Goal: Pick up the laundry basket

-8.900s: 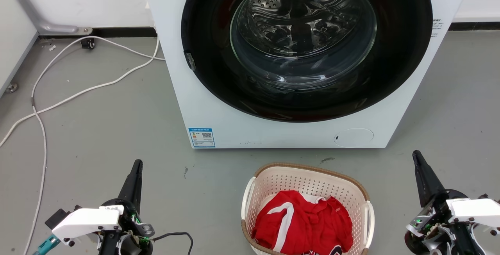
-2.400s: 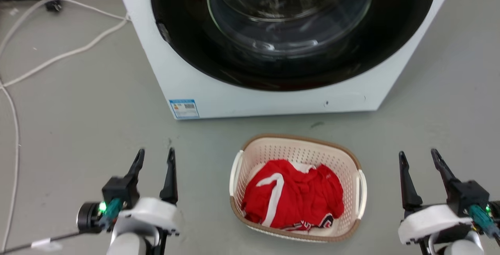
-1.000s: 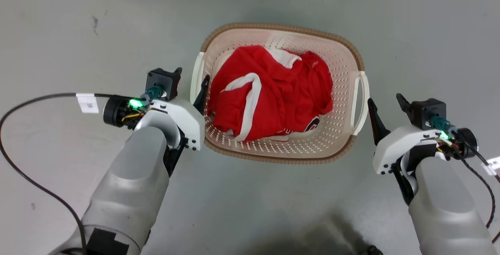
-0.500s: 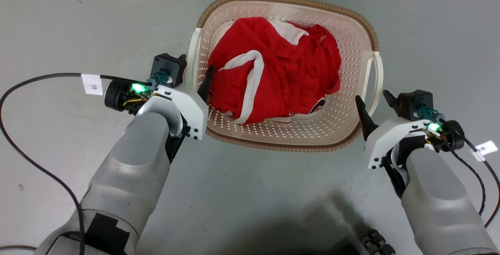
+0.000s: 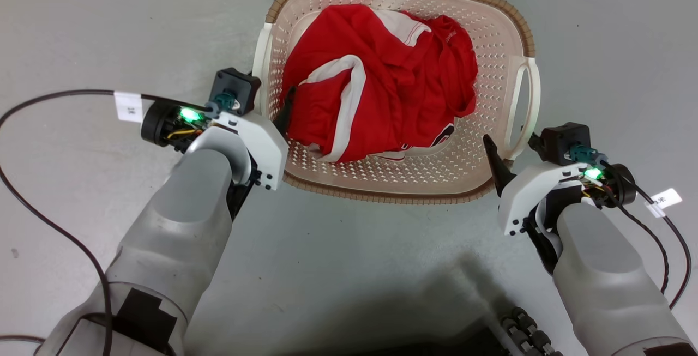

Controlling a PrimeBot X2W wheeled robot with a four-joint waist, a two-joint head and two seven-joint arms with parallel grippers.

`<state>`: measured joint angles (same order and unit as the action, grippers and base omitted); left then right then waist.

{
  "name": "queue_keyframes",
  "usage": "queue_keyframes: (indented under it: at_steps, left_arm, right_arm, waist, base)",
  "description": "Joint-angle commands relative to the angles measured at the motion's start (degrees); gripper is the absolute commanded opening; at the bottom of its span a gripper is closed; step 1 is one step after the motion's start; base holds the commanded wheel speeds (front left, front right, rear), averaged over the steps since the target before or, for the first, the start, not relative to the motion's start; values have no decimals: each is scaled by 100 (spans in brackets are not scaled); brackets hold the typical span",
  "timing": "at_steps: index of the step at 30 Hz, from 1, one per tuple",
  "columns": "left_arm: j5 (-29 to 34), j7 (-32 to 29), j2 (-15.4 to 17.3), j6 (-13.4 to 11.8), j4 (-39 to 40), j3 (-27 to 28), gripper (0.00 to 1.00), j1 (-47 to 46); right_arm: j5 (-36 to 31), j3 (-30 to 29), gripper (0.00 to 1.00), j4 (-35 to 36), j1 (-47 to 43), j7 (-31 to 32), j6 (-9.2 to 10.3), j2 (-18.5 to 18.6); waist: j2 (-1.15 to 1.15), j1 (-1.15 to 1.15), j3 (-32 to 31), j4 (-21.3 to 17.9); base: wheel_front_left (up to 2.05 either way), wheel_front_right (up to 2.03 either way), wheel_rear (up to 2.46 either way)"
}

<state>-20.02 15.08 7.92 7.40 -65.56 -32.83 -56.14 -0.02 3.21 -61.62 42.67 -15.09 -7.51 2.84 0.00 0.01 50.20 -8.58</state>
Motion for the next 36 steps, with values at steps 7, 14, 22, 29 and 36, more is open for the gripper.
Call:
queue_keyframes:
  at_steps: [7,14,22,29,36]
  left_arm:
    - [-171,11,-5,15,-71,-236,0,-123]
    - [-375,17,-58,49,-126,-454,0,67]
    - [-768,13,-174,55,-295,-712,0,408]
    - [-1154,-134,-242,55,-419,-902,0,665]
    - [-1632,-521,-295,56,-413,-1141,0,1069]
  right_arm:
    - [105,419,0,-218,220,-6,-2,-9]
    - [215,764,0,-356,204,-11,2,-7]
    - [72,888,0,-679,62,-12,2,-11]
    - [7,973,0,-963,11,-13,3,-11]
    - [210,1325,0,-1113,-169,183,2,-16]
  waist:
    - [0,-1,47,-21]
    - [0,-1,-198,-31]
    - [0,-1,-927,113]
    - [0,-1,-1543,241]
    - [0,-1,-2297,345]
  base:
    - [0,0,0]
    - [0,0,0]
    - [0,0,0]
    - [0,0,0]
    - [0,0,0]
